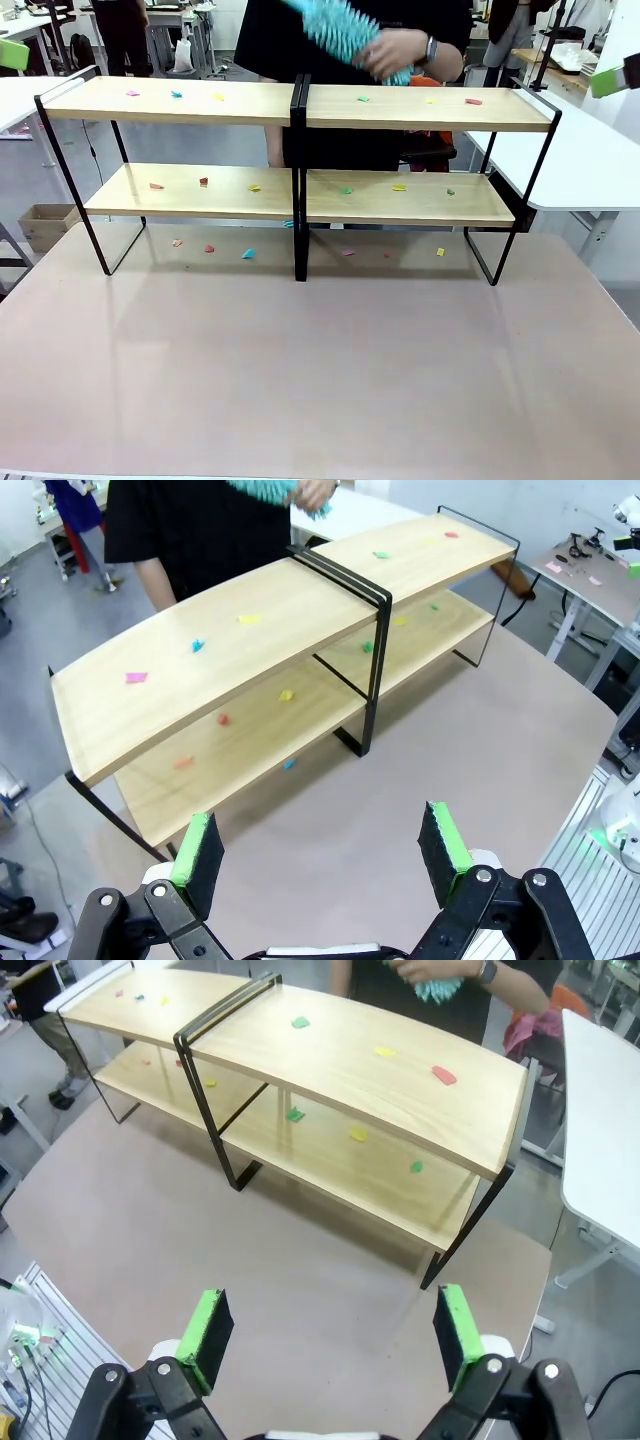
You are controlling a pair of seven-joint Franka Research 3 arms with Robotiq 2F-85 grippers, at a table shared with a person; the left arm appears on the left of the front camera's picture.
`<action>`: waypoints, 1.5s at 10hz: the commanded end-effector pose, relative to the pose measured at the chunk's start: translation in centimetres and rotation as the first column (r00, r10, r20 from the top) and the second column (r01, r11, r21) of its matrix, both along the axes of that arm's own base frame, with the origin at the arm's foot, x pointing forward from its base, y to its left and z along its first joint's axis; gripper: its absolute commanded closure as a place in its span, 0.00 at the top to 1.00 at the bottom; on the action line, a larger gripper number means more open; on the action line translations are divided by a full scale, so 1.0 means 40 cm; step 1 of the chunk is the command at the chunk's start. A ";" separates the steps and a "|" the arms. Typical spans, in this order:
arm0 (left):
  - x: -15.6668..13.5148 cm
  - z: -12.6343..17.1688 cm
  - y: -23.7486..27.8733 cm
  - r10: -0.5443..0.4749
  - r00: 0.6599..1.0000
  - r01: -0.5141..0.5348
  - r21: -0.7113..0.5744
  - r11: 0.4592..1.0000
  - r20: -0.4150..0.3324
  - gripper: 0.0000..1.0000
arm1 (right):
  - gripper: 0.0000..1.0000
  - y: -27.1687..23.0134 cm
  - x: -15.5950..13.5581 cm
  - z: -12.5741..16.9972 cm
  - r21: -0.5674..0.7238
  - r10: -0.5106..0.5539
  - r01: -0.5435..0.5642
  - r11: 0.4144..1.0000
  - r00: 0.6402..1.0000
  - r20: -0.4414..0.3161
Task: Clean the shelves.
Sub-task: Pick up the Duster when the human hands it over.
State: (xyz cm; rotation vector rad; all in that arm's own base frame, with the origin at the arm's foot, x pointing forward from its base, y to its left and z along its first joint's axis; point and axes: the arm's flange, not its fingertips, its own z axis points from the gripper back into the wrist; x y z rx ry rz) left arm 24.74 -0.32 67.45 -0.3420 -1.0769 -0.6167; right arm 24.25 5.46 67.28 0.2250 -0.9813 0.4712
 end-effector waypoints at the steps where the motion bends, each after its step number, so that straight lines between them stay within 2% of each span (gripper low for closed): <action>1: -0.003 0.001 -0.003 -0.006 1.000 0.006 -0.002 1.000 0.010 1.00 | 1.00 0.001 0.000 -0.003 -0.009 0.001 -0.001 1.000 1.000 -0.005; 15: -0.003 0.001 -0.003 -0.006 1.000 0.006 -0.002 1.000 0.010 1.00 | 1.00 0.001 0.000 -0.003 -0.009 0.001 -0.001 1.000 1.000 -0.005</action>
